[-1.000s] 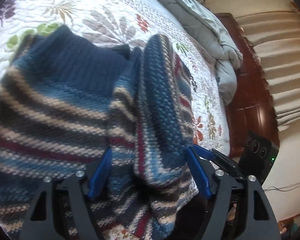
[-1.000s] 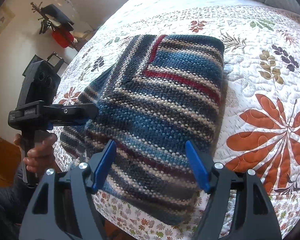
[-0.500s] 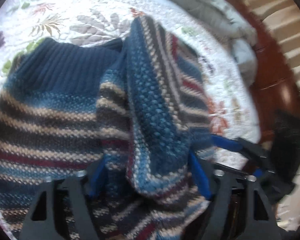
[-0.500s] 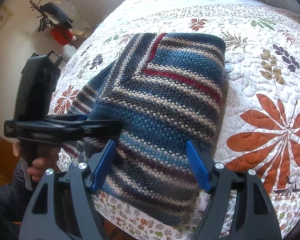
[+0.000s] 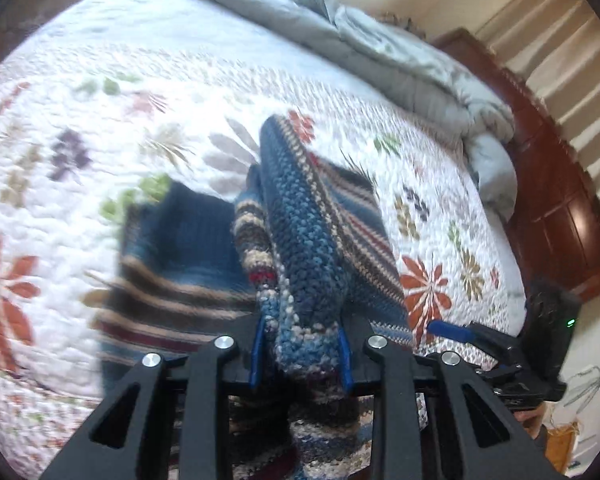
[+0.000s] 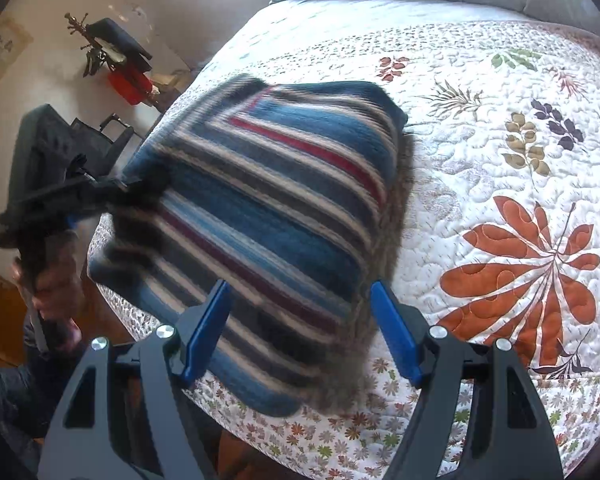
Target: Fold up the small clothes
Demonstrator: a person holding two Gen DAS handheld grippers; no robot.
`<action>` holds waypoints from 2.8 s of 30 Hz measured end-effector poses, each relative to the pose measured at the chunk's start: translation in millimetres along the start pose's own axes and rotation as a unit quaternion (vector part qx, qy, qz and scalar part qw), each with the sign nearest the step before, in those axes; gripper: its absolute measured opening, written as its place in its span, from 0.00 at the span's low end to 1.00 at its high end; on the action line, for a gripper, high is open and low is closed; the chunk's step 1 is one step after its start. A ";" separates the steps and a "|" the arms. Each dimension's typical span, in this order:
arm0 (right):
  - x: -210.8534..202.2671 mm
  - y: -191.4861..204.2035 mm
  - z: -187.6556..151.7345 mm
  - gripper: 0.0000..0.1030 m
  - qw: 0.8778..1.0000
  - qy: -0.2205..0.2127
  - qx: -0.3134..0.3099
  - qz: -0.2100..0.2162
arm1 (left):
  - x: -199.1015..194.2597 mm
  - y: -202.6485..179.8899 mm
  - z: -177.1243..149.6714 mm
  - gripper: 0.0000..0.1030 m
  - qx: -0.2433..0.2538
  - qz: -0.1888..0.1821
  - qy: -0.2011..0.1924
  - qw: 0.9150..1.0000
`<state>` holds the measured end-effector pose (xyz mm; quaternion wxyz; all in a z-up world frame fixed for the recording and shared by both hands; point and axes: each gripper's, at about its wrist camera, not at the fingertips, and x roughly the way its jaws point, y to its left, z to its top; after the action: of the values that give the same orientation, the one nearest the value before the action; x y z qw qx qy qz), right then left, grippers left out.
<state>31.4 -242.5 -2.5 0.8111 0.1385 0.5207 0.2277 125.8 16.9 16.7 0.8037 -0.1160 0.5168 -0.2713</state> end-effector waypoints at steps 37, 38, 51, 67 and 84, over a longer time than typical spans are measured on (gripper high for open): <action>44.2 46.2 -26.8 0.71 0.998 0.064 -0.029 0.005 | -2.1 54.1 -89.4 0.52 0.021 0.121 0.087 0.989; 44.3 47.3 -27.6 0.71 0.997 0.066 -0.032 0.004 | 2.1 54.4 -91.7 0.46 0.020 0.111 0.094 0.989; 51.1 48.2 -31.2 0.71 0.996 0.083 -0.029 0.000 | 3.2 107.8 -99.1 0.11 -0.036 0.108 0.112 0.987; 102.9 24.0 -53.6 0.71 0.989 0.146 0.020 -0.034 | 16.4 89.9 -102.2 0.15 -0.010 0.144 0.103 0.984; 45.7 22.3 17.7 0.80 0.997 0.067 0.017 -0.023 | -22.8 32.9 -57.7 0.64 0.069 0.212 -0.008 0.975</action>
<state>58.6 -199.7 -20.5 0.7768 0.1244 0.5809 0.2090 77.4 62.1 -6.5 0.8528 0.0499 0.5035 -0.1291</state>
